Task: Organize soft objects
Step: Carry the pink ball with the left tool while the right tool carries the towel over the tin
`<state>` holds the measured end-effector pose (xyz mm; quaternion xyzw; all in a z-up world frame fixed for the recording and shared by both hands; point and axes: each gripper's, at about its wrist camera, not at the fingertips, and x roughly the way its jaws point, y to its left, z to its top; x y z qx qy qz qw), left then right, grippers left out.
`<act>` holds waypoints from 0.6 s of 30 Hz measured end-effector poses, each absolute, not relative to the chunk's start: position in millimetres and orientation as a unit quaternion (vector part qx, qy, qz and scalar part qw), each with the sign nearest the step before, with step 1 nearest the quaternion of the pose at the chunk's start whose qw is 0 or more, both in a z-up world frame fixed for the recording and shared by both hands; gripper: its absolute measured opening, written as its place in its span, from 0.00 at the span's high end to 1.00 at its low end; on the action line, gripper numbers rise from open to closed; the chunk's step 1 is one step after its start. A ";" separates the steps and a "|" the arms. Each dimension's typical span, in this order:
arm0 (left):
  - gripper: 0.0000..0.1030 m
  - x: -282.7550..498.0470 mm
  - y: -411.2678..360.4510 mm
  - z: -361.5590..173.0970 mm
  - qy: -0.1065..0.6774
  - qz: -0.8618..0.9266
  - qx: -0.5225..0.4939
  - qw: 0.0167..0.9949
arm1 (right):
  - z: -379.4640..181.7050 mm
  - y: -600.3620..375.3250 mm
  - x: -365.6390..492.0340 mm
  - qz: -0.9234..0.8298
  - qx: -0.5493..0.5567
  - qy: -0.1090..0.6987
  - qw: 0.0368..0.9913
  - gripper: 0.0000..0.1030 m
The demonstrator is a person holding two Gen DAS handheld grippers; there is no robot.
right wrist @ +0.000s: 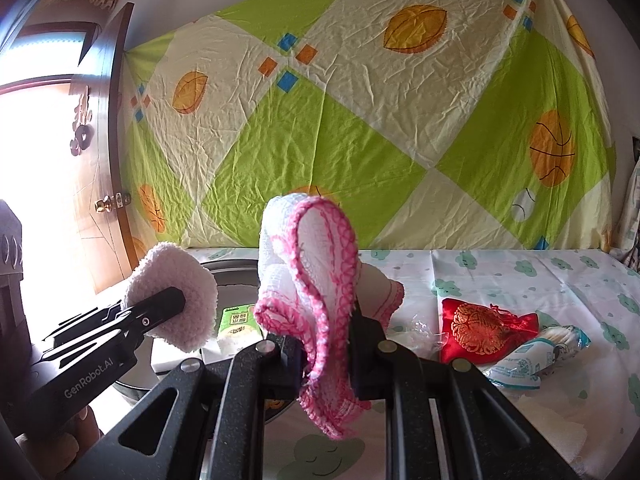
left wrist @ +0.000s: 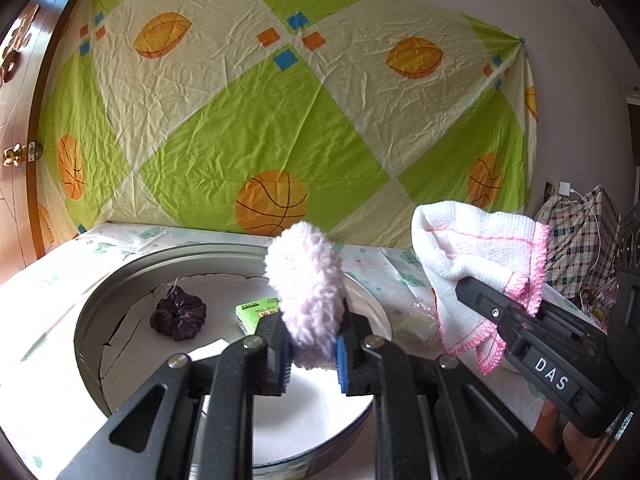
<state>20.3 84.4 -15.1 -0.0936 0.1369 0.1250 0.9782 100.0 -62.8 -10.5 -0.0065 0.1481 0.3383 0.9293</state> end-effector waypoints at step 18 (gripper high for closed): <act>0.85 15.9 103.8 -17.9 0.147 0.142 -0.101 0.974 | -11.2 -47.1 91.4 0.357 -0.019 0.147 0.922 0.82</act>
